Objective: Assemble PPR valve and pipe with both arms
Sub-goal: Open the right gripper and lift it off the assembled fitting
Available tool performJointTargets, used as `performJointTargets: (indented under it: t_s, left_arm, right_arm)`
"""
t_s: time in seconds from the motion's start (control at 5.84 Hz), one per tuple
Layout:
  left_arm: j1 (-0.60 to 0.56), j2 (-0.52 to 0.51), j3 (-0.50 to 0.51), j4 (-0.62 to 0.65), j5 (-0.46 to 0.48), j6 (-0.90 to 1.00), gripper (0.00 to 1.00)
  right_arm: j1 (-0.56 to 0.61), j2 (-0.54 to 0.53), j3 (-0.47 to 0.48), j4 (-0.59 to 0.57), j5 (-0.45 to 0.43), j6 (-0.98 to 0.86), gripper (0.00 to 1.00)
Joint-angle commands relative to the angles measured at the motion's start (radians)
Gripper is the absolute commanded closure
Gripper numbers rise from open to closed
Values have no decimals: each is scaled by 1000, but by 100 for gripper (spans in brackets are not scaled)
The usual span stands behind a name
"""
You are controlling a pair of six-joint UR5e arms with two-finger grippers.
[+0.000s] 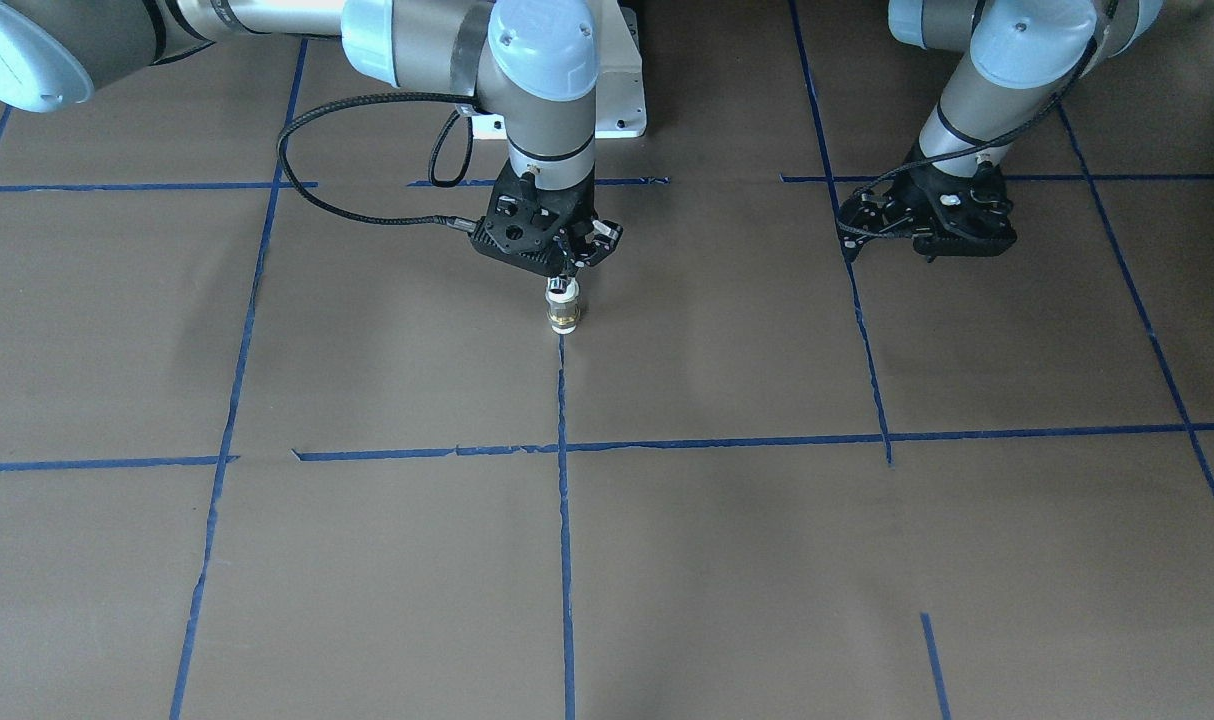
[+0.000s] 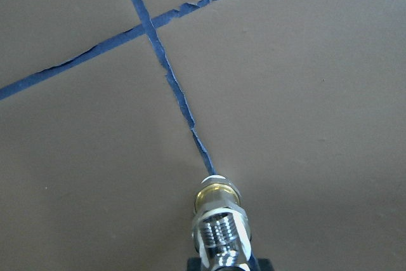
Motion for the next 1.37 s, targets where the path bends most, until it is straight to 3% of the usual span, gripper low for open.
performJointTargets:
  t_s: [0.0,0.34,0.51,0.68,0.86,1.03,1.2]
  left_arm:
    - [-2,2,-7,0,0,-2,0]
    - [-2,2,-11,0,0,0,0]
    - [-2,3,-10,0,0,1,0]
    - [-3,17,-11,0,-2,12,0]
    - [-27,23,-11,0,-5,35,0]
    - [-58,26,-8,6,-14,104,0]
    - [-110,78,-4,0,-52,192,0]
  right_arm:
    - [-2,-1,2,4,-3,0,1]
    - [-2,-1,8,6,-3,0,0]
    - [0,-37,76,4,-3,-2,0]
    - [14,-202,291,7,-2,-19,0]
    - [59,-329,448,9,3,-93,0]
    - [128,-438,524,9,16,-231,0]
    - [196,-496,529,9,30,-352,0]
